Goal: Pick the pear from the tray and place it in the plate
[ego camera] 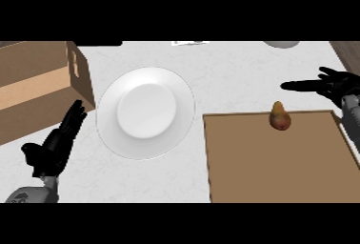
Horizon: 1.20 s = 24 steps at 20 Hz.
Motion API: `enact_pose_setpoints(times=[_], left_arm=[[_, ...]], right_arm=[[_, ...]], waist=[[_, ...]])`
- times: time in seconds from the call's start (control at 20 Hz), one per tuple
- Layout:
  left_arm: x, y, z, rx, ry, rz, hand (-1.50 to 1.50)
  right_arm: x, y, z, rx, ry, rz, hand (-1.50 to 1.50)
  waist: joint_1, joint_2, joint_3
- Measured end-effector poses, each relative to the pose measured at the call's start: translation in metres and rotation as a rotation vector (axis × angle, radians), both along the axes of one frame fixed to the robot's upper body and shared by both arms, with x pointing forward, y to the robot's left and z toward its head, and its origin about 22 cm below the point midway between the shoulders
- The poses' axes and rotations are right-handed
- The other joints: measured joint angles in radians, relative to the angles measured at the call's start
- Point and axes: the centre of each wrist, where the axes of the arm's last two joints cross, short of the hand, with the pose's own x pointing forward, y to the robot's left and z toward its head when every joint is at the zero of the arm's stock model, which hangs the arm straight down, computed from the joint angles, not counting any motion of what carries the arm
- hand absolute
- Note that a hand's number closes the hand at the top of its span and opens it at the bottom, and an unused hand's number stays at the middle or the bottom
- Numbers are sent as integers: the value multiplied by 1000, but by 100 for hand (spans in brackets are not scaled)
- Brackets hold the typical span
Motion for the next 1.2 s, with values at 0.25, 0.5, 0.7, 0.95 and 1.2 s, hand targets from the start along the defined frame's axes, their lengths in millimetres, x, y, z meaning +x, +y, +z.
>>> enact_pose_setpoints(times=[0.25, 0.5, 0.7, 0.95, 1.2], left_arm=[[-2, 4, -2, 0, 2, -1, 0], [-4, 4, -3, 2, -7, -3, 0], [-2, -1, -3, 1, -3, -8, 0], [1, -4, -3, 7, 1, -16, 0], [-1, -3, -3, 4, 0, -13, 0]], right_arm=[[-1, -14, 11, 41, 151, 142, -150], [5, -26, 13, 93, 242, 191, -150], [7, -25, 6, 97, 296, 224, -150], [10, -28, -8, 93, 374, 276, -150], [8, -23, -23, 113, 409, 314, -150]], waist=[[5, 1, 0], [10, 3, 1], [11, 3, 1], [13, 4, 1], [10, 3, 1]])
